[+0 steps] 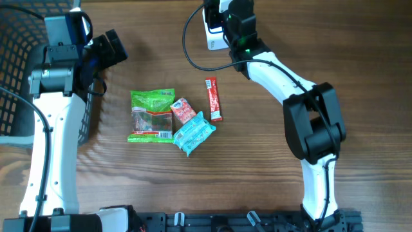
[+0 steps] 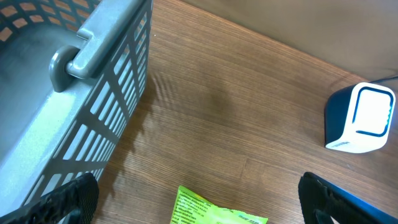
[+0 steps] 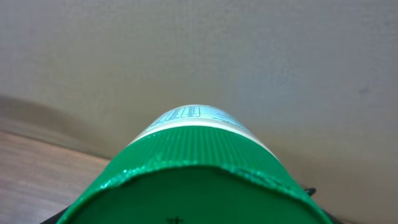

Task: Scan the item barcode
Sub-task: 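Hold the jar under the white scanner with the right gripper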

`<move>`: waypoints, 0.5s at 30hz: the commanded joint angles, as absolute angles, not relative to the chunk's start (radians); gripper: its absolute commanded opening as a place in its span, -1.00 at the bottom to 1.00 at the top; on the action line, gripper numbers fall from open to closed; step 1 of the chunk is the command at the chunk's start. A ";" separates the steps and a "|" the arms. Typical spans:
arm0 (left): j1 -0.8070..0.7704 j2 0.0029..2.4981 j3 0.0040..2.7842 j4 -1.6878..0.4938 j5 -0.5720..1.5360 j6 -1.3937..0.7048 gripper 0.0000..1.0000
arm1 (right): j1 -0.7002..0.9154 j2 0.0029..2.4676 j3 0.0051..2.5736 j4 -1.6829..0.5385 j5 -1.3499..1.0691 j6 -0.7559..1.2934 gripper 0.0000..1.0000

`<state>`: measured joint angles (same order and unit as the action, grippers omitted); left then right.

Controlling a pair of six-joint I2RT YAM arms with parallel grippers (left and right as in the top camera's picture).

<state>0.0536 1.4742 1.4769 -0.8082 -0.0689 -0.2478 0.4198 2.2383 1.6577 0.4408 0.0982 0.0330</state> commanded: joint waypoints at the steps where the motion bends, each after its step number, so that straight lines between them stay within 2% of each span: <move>1: 0.057 1.466 1.485 -0.805 -0.072 -0.239 1.00 | 0.401 2.328 1.678 0.519 0.112 0.054 -0.38; 7: 0.057 1.466 1.485 -0.805 -0.072 -0.239 1.00 | 0.394 2.357 1.678 0.558 0.112 0.084 -0.43; 10: 0.057 1.466 1.485 -0.805 -0.072 -0.239 1.00 | 0.389 2.230 1.678 0.509 0.081 0.094 -0.42; 14: 0.057 1.466 1.485 -0.805 -0.072 -0.239 1.00 | 0.356 1.902 1.678 0.138 0.077 0.086 -0.43; 15: 0.057 1.466 1.485 -0.806 -0.072 -0.239 1.00 | 0.338 1.807 1.678 -0.062 0.080 0.060 -0.46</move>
<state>0.0536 1.4742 1.4769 -0.8047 -0.0689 -0.2478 0.3756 2.0380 1.6440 0.0834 0.0826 0.0776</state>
